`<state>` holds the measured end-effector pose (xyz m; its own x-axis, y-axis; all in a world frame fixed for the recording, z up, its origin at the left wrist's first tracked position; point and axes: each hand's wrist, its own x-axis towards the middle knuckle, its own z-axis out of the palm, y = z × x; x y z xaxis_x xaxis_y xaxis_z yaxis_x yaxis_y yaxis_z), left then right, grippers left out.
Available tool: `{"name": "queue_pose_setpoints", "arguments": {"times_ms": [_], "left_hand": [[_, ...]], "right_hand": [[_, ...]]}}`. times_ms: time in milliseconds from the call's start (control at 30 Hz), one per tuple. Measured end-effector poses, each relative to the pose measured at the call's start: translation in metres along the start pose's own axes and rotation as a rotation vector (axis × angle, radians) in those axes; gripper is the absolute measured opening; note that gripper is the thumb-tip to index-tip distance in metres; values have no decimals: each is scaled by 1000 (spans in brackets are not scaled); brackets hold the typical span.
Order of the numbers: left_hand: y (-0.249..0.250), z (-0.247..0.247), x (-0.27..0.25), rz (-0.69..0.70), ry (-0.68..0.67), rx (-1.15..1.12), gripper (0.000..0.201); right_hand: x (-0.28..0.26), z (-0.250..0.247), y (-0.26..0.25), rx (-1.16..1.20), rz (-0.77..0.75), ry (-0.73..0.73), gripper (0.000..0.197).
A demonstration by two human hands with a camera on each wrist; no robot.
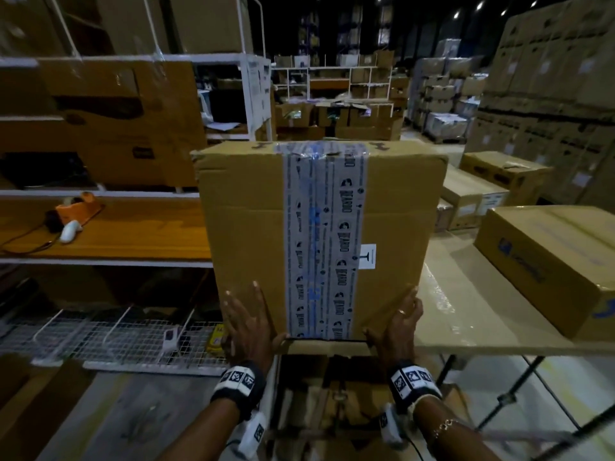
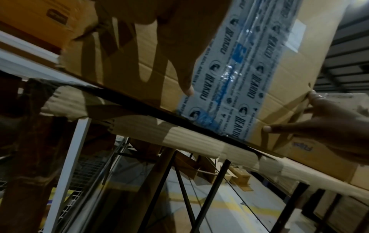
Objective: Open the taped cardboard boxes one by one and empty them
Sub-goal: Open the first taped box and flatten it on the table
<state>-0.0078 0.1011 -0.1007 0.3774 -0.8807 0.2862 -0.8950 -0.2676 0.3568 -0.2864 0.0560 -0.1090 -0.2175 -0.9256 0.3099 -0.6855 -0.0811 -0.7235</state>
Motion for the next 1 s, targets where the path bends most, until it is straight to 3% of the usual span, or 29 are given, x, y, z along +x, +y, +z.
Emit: {"name": "queue_pose_setpoints", "arguments": {"times_ms": [133,233,300,367,433,500,633,733,800,1000], "left_hand": [[13,-14,-4,61,28,84,147],[37,-45,7,130,106,106,146],[56,-76,21,224,208,94,142],[73,-110,37,335,323,75,138],[86,-143,59,403,410,80,139],[94,-172,84,426,415,97,141],[101,-207,123,479,247,168,138],[105,-210,131,519,191,241,134],[104,-206,126,507,248,250,132],[88,-201,86,511,419,229,121]], "right_hand": [[-6,-4,-23,-102,-39,33,153],[-1,-22,-66,-312,-301,57,139],[9,-33,-99,-350,-500,81,128],[22,-47,-131,-348,-595,106,125],[39,-65,-157,-397,-632,137,130],[59,-85,-180,-466,-669,157,135],[92,-117,-213,-611,-694,149,144],[108,-122,-224,-751,-648,47,152],[110,-117,-224,-783,-632,28,147],[65,-123,-218,-745,-682,157,130]]}}
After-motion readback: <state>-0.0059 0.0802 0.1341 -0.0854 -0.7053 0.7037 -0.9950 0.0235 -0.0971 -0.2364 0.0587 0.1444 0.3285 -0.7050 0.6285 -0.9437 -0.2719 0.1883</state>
